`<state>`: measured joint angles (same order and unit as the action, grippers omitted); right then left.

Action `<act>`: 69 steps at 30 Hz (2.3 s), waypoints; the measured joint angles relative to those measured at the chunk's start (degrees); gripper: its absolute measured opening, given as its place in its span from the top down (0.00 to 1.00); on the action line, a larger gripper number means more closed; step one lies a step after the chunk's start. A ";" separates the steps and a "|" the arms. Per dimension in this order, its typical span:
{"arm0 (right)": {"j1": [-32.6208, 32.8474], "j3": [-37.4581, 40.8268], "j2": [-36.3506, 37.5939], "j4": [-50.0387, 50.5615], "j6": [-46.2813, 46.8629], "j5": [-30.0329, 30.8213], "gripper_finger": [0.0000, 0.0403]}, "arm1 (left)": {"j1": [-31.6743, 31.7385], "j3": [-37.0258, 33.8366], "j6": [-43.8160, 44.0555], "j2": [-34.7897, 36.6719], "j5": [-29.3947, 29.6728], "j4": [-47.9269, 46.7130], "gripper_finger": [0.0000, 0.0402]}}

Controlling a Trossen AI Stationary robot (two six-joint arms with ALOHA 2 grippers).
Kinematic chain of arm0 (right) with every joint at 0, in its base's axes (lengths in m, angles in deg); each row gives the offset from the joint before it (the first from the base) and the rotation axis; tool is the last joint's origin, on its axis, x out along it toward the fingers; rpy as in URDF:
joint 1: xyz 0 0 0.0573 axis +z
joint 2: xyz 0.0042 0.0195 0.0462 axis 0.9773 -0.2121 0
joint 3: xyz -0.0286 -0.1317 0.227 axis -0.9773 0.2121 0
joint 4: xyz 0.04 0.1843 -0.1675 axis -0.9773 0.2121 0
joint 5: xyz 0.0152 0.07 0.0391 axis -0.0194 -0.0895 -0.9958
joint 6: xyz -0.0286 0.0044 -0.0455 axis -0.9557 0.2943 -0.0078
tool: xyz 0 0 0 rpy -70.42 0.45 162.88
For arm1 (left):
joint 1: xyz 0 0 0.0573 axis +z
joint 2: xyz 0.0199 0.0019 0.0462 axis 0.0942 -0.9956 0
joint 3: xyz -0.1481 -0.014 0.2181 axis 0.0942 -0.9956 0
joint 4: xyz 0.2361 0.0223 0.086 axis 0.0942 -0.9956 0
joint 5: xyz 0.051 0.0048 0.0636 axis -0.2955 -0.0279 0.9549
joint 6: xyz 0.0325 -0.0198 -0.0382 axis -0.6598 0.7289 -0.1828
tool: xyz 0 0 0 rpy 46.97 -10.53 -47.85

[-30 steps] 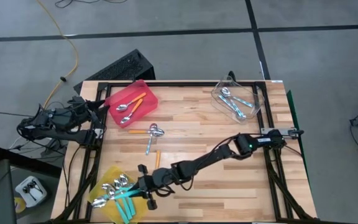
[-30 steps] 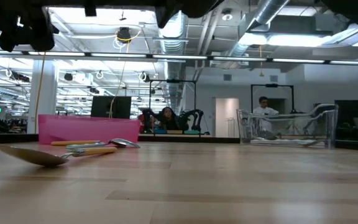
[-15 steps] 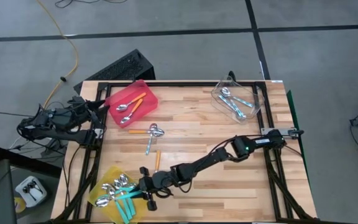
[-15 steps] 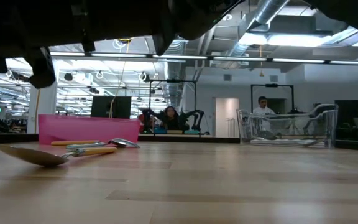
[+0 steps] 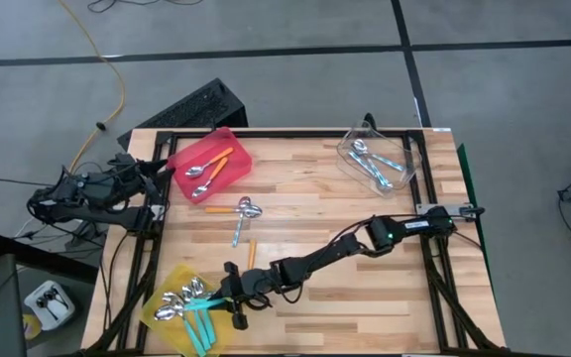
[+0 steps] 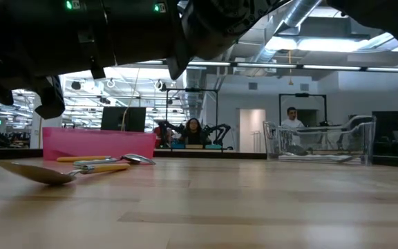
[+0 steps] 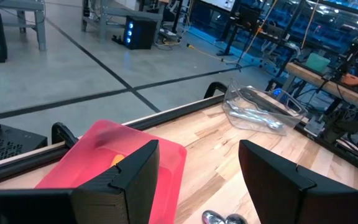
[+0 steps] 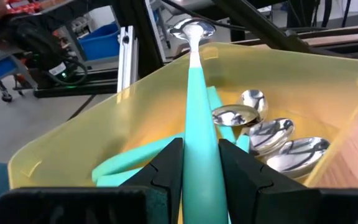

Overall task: Sort silverware by color (type)
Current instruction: Put the light blue spoon into the yellow bin, then put the orange spoon into the red bin

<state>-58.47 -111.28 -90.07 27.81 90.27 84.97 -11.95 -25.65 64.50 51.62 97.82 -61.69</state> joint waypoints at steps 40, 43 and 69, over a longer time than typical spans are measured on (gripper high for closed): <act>-3.80 -6.71 23.69 38.23 -31.43 -3.53 0.52 | 0.00 0.00 0.01 0.00 0.00 0.00 0.49; -5.04 -6.82 26.44 46.96 -35.93 -3.46 0.52 | -0.01 0.00 0.00 -0.01 0.00 0.00 0.49; -8.60 -4.61 9.47 55.67 -55.86 -9.38 0.52 | -0.01 -0.02 -0.07 -0.02 -0.45 0.12 0.49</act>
<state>-67.07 -115.89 -80.60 83.47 34.42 75.60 -11.96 -25.67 64.44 51.59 97.37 -61.57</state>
